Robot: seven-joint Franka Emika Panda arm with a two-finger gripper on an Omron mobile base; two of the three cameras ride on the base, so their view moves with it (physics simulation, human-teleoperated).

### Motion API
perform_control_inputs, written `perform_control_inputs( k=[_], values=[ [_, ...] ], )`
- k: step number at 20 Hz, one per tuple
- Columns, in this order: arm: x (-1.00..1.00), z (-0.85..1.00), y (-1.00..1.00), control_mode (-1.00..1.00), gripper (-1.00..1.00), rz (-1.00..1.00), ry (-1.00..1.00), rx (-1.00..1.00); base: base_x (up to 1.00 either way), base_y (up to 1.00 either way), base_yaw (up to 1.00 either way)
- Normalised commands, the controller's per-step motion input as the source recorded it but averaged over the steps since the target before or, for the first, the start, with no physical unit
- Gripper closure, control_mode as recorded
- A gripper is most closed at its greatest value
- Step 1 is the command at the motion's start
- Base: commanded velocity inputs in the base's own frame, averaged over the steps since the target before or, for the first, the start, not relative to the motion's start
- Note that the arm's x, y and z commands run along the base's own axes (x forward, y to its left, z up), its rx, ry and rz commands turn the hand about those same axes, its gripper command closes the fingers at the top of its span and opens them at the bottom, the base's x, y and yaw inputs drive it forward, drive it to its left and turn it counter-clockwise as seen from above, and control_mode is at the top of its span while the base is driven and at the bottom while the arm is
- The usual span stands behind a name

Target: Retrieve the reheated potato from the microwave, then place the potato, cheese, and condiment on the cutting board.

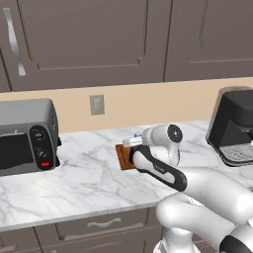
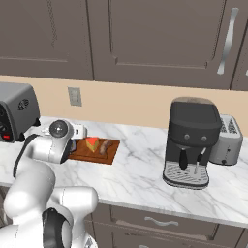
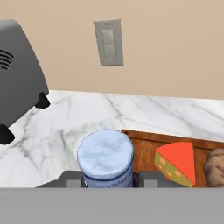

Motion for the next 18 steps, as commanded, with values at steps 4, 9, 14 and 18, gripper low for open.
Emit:
perform_control_inputs(
  k=[4,9,14,18],
  values=[
    [0.0,-0.28,0.0,-1.0,1.0,0.0,0.0,0.0,0.0,0.0,0.0],
    [0.0,-0.3,0.0,-1.0,1.0,0.0,0.0,0.0,0.0,0.0,0.0],
    [0.0,-0.23,-0.04,-1.0,1.0,0.0,-0.02,0.0,0.0,0.0,0.0],
    [0.0,-0.21,-0.08,-1.0,1.0,0.0,-0.05,0.0,0.0,0.0,0.0]
  ],
)
